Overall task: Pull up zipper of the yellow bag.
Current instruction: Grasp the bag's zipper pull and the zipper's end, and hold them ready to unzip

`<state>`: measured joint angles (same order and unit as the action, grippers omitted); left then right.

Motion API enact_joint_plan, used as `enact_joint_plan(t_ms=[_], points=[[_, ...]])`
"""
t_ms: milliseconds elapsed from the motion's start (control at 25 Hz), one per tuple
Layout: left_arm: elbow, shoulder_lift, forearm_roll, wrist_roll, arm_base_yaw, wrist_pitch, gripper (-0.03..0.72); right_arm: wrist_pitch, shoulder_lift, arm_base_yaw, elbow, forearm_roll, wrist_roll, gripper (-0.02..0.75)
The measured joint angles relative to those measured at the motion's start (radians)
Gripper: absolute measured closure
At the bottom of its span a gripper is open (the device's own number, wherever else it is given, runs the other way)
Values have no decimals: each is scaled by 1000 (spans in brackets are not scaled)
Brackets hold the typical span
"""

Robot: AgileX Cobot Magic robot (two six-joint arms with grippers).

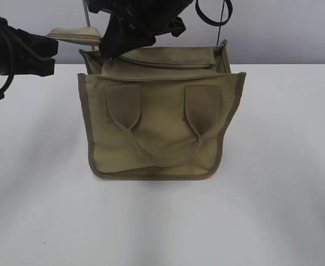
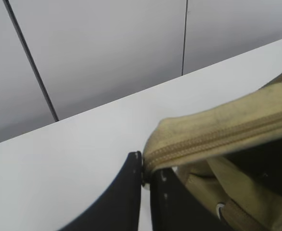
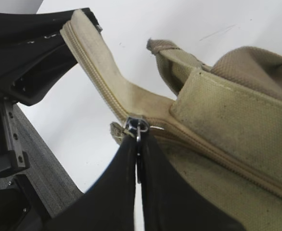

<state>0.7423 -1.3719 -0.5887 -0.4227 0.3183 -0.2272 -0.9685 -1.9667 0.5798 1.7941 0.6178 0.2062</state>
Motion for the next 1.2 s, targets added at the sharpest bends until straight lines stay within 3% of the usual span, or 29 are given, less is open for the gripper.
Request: enact_joint_plan(t_ms=[240,520,640,840,1200], points=[[1,0,-5,0,0,-5,664,-54,0,-30,0,44,92,750],[2,0,7,0,-19,46,664,-156,0,-76,0,-5,219,750],[2,0,10,0,-22,56,664,-156,0,-76,0,-51,198,750],[2,0,15,-2,-25,83,664,-212,1,-89,0,-232,113,750],[2,0,21,-3,-30,93,664,-244,19,-211,0,-269,81,750]])
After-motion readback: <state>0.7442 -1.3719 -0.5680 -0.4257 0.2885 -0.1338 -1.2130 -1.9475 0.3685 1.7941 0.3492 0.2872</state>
